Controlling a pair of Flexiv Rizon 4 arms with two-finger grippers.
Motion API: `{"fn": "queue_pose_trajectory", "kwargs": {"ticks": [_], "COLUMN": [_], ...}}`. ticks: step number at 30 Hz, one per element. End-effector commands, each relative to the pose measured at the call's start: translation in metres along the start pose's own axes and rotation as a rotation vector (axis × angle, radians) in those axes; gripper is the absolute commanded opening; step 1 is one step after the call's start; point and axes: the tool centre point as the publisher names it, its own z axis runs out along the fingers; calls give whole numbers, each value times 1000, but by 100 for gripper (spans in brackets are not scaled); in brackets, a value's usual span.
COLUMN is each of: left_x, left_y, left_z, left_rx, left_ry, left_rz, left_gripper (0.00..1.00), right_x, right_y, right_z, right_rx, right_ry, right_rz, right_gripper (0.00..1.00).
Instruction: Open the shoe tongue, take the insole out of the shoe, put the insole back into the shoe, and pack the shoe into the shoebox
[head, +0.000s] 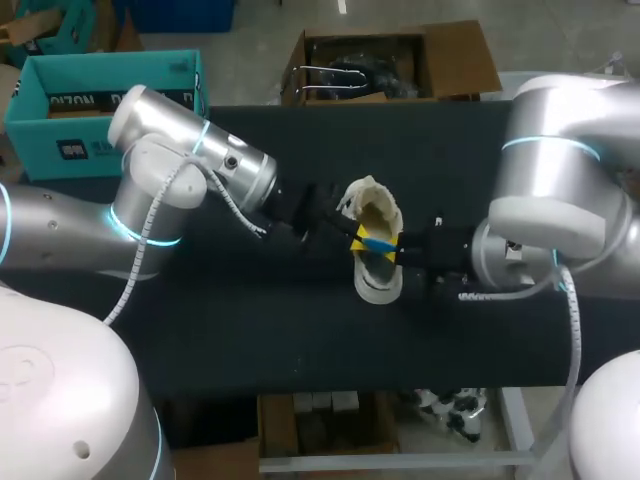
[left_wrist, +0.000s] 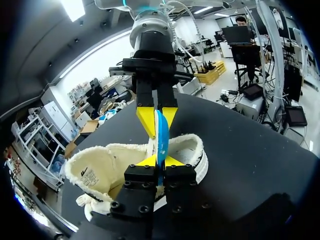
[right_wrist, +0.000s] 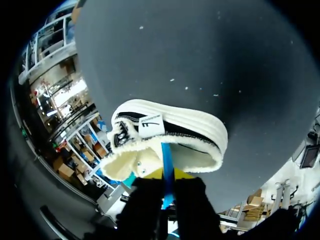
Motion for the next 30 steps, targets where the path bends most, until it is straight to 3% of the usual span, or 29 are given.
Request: {"fn": "queue_pose_trajectory", "kwargs": {"ticks": [1,10,15,18,20,22,23,27,28,30], "left_x": [0,-7,-6,-4,-3,-3,-2,-2,-1,-1], "left_y": [4,13,10,7,4,4,2,2,2,2], "left_z": [6,12,9,6,6,5,6,9,9,9], "left_rx": [-10,0,8,8,5,0,-1,-14,-15,-15], "left_ry": [-6,-14,-11,-8,-8,-10,-10,-6,-5,-4], "left_rz": [-7,-48,-55,-48,-40,-35,-35,-30,-30,-30], "left_gripper": [0,0,34,38,33,5,0,0,0,0], "right_x": [-2,7,7,6,5,4,4,2,1,-1], "right_y": [1,18,22,24,25,25,26,23,21,18], "right_z": [12,28,29,28,27,27,27,25,23,20], "right_rx": [-5,-1,-5,-8,-9,-8,-7,-4,-8,-13], "right_ry": [15,-14,-19,-21,-20,-19,-19,-22,-20,-12], "right_rz": [1,13,19,21,23,24,25,24,21,16], "right_gripper": [0,0,0,0,0,0,0,0,23,35]}}
